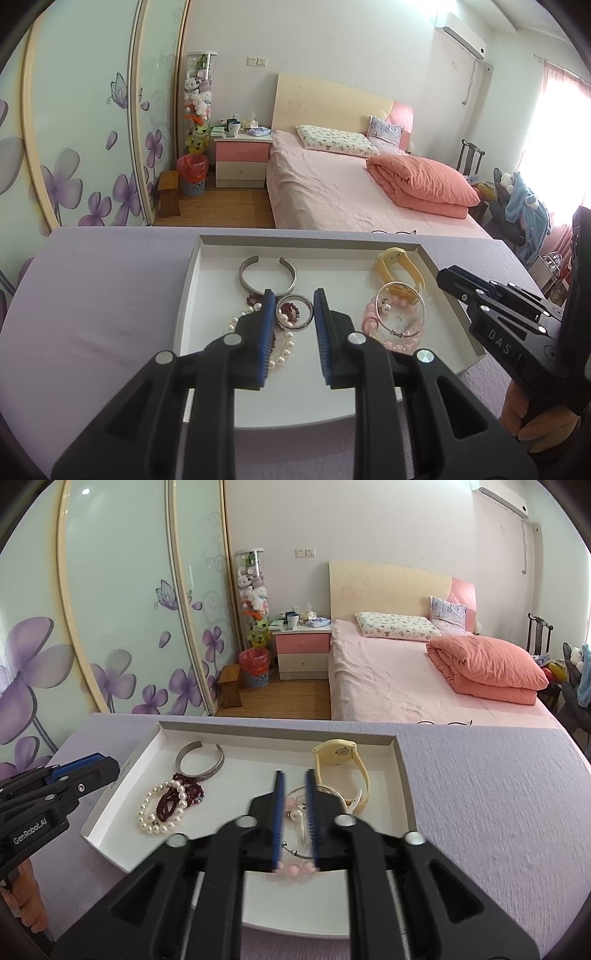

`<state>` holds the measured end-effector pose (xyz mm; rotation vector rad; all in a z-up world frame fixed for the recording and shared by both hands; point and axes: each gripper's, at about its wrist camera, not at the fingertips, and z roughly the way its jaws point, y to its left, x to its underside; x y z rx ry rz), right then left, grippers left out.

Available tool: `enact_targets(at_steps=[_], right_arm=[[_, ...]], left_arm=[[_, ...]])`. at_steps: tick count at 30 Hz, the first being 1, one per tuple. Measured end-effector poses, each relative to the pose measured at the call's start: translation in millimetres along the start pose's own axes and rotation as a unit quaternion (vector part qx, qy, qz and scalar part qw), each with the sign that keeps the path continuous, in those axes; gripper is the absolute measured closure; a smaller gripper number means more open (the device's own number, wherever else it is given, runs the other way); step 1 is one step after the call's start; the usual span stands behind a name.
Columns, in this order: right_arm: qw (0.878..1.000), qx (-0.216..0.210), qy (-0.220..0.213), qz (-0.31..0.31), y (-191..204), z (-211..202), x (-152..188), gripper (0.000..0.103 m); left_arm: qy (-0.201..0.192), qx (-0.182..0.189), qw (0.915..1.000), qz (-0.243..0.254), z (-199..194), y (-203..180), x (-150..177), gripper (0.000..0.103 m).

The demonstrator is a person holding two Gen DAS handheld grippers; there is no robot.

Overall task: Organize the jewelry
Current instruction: 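Lower the earrings and ring into the tray and open both tools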

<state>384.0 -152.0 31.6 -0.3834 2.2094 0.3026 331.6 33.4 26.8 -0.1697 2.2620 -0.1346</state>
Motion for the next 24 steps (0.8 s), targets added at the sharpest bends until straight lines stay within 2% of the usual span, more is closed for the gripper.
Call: enact_targets(at_steps=[1,2,9,14,16,24], right_arm=[[1.000,0.003,-0.001,-0.001,0,0,0,0.066],[1.000,0.005,-0.005,-0.001,0,-2,1,0.063],[1.000,0.011,-0.004,0.002,-4,-2,5,0.062],[1.000,0.018,-0.004,0.004,-8,-2,7,0.054],[1.000,0.021,-0.006,0.006,-10,-3,9,0.047],[0.999,0.032,-0.010,0.005,-13,-3,15,0.039]], left_arm=[[0.001,0.000,1.0000,0.000,1,0,0,0.082],[0.001,0.001,1.0000,-0.001,1,0,0,0.082],[0.004,0.002,1.0000,-0.001,3,3,0,0.082],[0.004,0.003,1.0000,0.000,3,3,-1,0.082],[0.004,0.004,1.0000,0.001,4,3,-1,0.082],[0.008,0.002,1.0000,0.004,13,0,-1,0.082]])
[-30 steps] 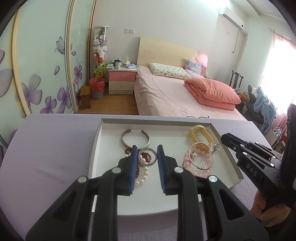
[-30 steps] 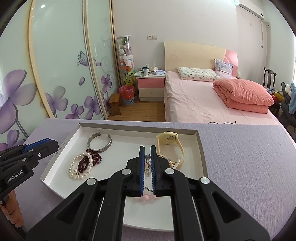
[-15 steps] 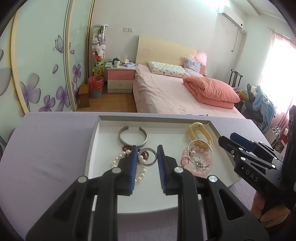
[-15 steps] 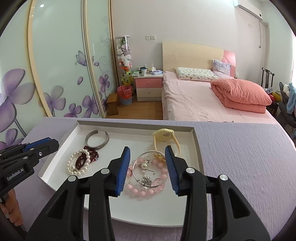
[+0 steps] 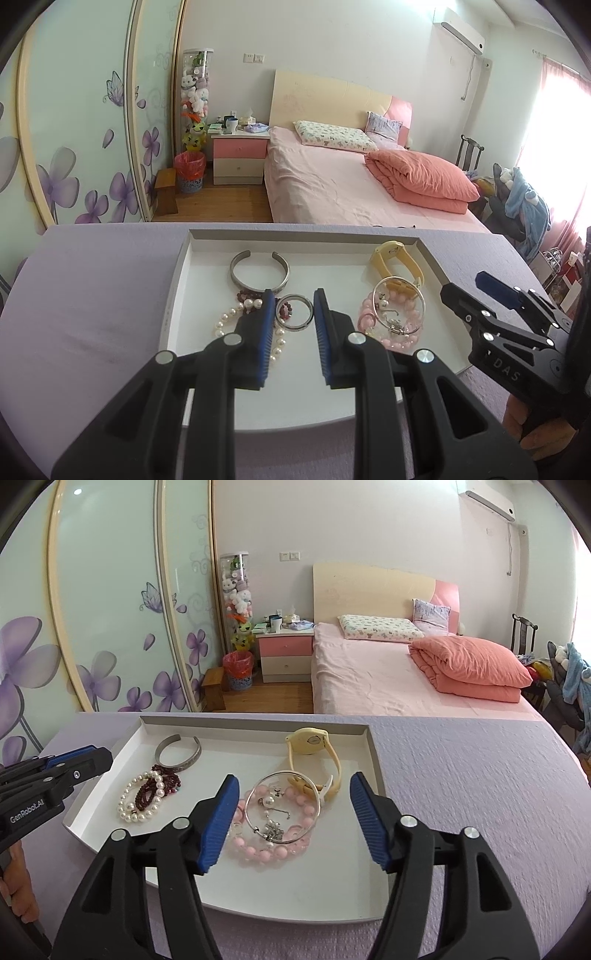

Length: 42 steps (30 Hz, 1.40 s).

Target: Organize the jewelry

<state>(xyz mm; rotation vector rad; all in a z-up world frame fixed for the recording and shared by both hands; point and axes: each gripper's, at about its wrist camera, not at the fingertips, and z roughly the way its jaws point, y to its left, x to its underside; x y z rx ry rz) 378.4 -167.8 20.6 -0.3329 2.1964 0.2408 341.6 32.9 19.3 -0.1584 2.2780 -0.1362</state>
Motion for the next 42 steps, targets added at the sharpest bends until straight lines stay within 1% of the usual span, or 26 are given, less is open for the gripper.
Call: enact_targets(at_steps=[4,15,20,23,25,26,27,28,29,30,32,36,42], right_arm=[[1.000,0.000,0.000,0.001,-1,1,2,0.035],[1.000,0.001,0.009,0.009,-11,4,8,0.034],[1.000,0.001,0.010,0.011,-13,4,9,0.034],[1.000,0.000,0.009,0.012,-14,3,9,0.032],[1.000,0.000,0.009,0.011,-14,3,10,0.030],[1.000,0.000,0.009,0.011,-14,2,10,0.029],[1.000,0.001,0.009,0.011,-14,3,9,0.027],[1.000,0.001,0.008,0.011,-14,2,10,0.025],[1.000,0.002,0.007,0.011,-14,2,10,0.024],[1.000,0.003,0.007,0.011,-14,2,10,0.021],[1.000,0.003,0.005,0.012,-12,1,11,0.017],[1.000,0.002,0.002,0.011,-9,-2,10,0.011],[1.000,0.001,-0.002,0.007,-3,-6,11,0.010]], left_arm=[[0.004,-0.001,1.0000,0.002,9,-4,-1,0.082],[0.021,-0.005,0.9998,-0.001,34,-6,3,0.082],[0.023,-0.009,0.9997,-0.002,38,-6,5,0.081],[0.021,-0.016,0.9996,-0.006,38,-3,5,0.080],[0.019,-0.020,0.9996,-0.012,37,0,6,0.063],[0.015,-0.028,0.9994,-0.016,35,1,6,0.045],[0.010,-0.036,0.9991,-0.017,33,2,7,0.037],[0.004,-0.042,0.9990,-0.016,30,3,8,0.037],[0.003,-0.042,0.9990,-0.013,28,3,8,0.034],[0.003,-0.044,0.9989,-0.012,26,4,8,0.027],[-0.003,-0.054,0.9984,-0.014,21,6,8,0.018],[-0.012,-0.061,0.9979,-0.016,13,9,7,0.011],[-0.020,-0.073,0.9970,-0.009,3,14,10,0.008]])
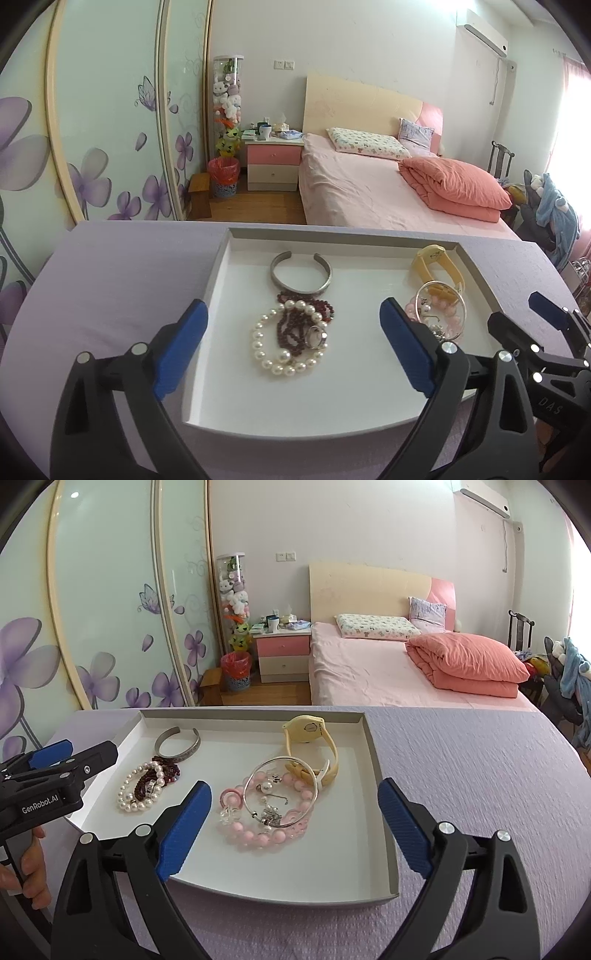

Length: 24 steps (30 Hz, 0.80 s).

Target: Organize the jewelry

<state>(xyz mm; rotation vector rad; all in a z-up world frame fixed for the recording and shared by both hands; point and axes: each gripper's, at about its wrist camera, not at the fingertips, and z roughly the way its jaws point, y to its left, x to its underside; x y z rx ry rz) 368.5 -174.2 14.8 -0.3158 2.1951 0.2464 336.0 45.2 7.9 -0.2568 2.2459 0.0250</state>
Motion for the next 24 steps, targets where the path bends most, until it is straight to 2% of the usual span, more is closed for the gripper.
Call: enact_targets(at_steps=[5,10,12,18,24], right_arm=[[1.000,0.003,-0.001,-0.001,4,-5,3,0.010],[1.000,0.007,-0.008,0.008,6,-17,10,0.004],[1.000,0.008,-0.011,0.014,7,-24,14,0.001],[1.000,-0.005,-0.015,0.024,14,-41,31,0.001],[0.999,-0.010,-0.031,0.012,24,-62,45,0.001]], left_arm=[[-0.007,-0.017,0.9998,0.010,-9,6,7,0.007],[-0.017,-0.025,0.9995,0.013,-27,13,20,0.006],[-0.022,-0.020,0.9995,0.009,-36,18,25,0.006],[-0.044,0.003,0.9990,-0.011,-73,29,51,0.002],[-0.071,0.020,0.9973,-0.006,-105,27,74,0.002]])
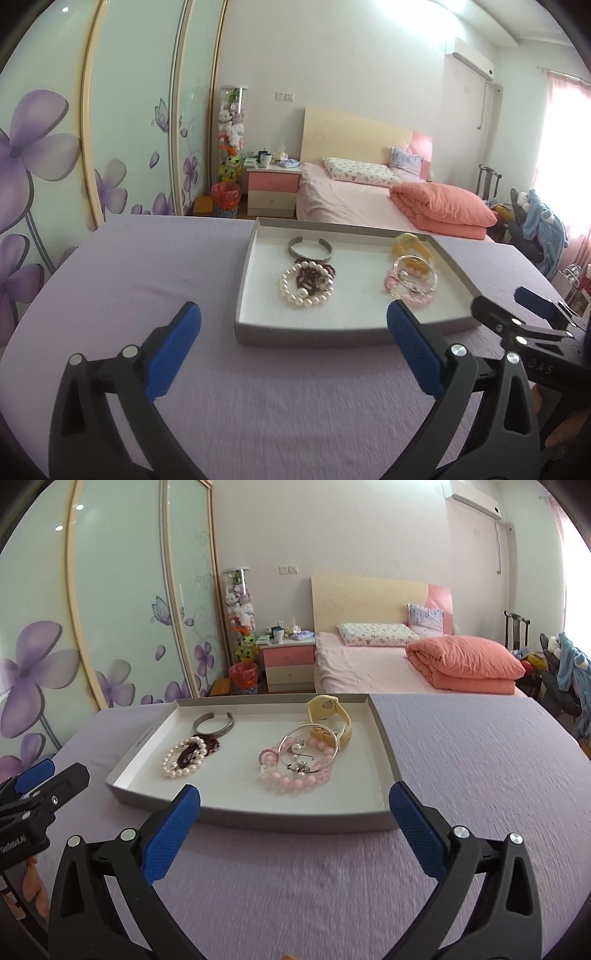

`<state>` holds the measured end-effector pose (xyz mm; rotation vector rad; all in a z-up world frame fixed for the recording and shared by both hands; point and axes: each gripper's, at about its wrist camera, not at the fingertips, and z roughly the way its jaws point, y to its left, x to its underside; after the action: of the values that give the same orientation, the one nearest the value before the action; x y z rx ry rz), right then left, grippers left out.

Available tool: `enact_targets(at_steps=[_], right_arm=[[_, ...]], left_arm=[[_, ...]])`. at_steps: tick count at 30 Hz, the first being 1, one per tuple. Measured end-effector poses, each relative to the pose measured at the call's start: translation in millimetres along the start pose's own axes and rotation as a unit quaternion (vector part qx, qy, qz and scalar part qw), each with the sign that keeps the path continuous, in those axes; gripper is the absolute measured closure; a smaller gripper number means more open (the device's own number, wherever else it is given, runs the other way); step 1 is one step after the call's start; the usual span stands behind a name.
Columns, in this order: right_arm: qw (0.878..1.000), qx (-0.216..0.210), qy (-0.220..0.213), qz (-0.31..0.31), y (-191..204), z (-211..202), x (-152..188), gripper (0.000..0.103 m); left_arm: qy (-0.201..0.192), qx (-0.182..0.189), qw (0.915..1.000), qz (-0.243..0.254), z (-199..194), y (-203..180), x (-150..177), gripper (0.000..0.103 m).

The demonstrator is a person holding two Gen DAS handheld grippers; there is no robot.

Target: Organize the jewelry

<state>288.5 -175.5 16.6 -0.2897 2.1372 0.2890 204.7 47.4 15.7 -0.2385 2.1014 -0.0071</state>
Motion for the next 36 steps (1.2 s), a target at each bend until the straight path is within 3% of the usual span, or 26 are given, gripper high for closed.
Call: enact_targets(at_steps=[10,36], right_arm=[[1.000,-0.002,-0.013,-0.010,8,-34,17,0.001],[0.999,-0.003,-0.032,-0.004,13,-49,30,0.001]], left_arm=[[-0.020,0.018,0.9996,-0.009,-36,1,13,0.002],[-0.024,0.034,0.9991,0.004,-39,-4,24,0.002]])
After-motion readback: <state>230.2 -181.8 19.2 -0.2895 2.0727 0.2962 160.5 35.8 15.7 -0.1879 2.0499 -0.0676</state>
